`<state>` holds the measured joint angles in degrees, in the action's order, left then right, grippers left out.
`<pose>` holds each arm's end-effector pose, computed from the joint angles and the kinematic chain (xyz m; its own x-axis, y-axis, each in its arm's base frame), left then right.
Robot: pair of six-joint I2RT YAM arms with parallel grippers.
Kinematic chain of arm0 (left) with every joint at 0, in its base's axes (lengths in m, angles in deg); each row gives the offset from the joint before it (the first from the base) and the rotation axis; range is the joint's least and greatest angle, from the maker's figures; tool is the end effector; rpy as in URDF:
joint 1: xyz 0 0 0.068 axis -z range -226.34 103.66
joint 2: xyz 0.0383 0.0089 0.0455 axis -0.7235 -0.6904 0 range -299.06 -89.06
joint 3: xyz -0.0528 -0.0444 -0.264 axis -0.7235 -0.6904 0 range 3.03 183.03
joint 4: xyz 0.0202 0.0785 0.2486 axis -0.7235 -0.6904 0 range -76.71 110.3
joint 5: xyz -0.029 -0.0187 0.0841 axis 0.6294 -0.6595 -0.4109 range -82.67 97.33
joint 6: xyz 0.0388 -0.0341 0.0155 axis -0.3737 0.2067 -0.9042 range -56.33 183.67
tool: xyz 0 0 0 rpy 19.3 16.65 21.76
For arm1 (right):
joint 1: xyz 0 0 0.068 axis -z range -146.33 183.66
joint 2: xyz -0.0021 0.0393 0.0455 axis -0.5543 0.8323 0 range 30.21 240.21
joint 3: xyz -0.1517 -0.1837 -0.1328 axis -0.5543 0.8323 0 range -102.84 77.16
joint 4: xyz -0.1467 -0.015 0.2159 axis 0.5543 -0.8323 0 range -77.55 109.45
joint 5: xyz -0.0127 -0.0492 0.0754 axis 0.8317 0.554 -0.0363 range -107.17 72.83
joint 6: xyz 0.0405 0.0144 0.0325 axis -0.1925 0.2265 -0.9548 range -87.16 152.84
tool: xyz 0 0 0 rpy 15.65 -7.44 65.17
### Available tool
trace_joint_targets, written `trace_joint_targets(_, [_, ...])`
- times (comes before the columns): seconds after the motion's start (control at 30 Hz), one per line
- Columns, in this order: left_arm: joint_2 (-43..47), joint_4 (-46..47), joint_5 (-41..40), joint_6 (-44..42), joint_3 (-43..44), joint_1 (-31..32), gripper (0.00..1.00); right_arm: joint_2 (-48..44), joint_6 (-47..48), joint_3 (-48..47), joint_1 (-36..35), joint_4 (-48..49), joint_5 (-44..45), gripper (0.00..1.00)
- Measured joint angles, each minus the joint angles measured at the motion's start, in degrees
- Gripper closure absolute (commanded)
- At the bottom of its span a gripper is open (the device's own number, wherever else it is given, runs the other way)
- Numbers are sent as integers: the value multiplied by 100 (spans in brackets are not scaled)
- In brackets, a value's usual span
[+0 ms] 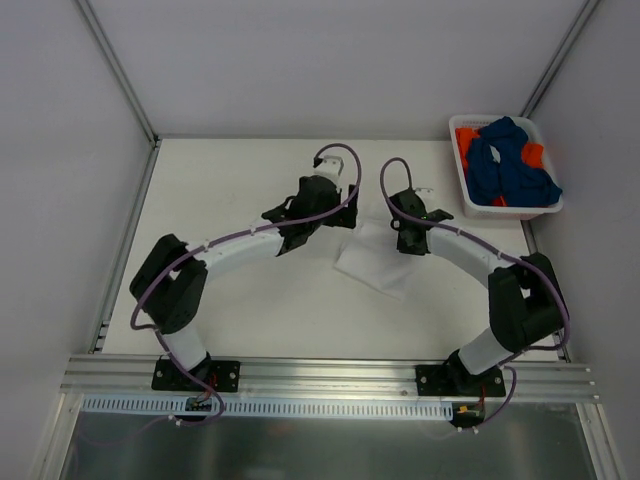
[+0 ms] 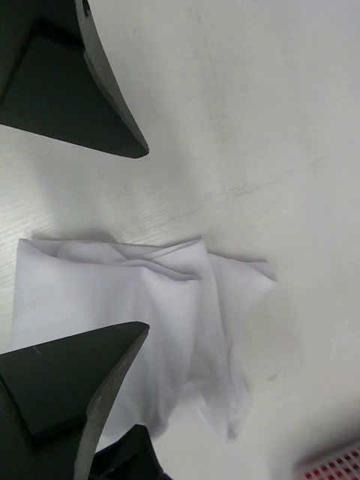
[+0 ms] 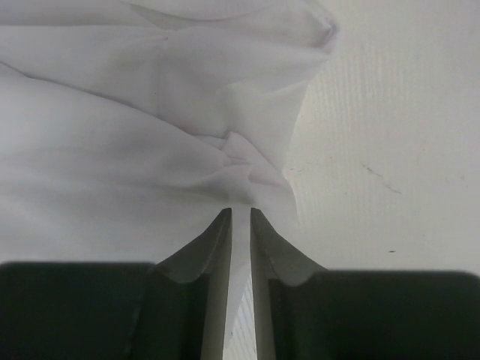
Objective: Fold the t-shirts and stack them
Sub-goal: Fold the tshirt
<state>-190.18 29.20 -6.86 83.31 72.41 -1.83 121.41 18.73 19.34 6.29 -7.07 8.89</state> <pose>0.2990 -0.2818 0.2525 -0.4348 -0.0294 -0.9000 0.3953 0.8918 -0.2201 0.2881 0.1316 0.2011 -0.7981 -0.1665 -0.5790 -0.0235 0.9689 -0.2463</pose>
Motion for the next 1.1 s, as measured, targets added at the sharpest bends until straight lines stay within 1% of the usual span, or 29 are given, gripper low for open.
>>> trace_joint_targets(0.13, [758,-17,-107,-48,-138,0,6,-568,127,-13,11,-101,15,77])
trace_joint_targets(0.23, [1051,-4,-120,-85,-146,0,6,-1130,157,-13,11,-136,2,67])
trace_joint_targets(0.27, [1073,4,-116,-87,-144,0,7,-1300,166,-13,11,-153,0,59])
trace_joint_targets(0.37, [944,-13,-28,-87,-125,0,7,-1690,173,2,13,-184,9,52])
trace_joint_targets(0.47, [507,-50,157,-85,81,0,6,-1805,170,81,13,-188,9,50])
trace_joint_targets(0.53, [120,-81,356,-81,306,-11,3,-1762,153,186,13,-205,2,50])
trace_joint_targets(0.77, [-1113,-155,1145,-57,1014,-175,2,-1172,9,356,26,-212,-258,50])
trace_joint_targets(0.9, [-1432,-210,1475,20,1185,-341,2,-957,-70,415,48,-138,-409,50])
trace_joint_targets(1.1, [-1526,-229,1659,50,1241,-476,2,-667,-142,459,103,48,-557,50])
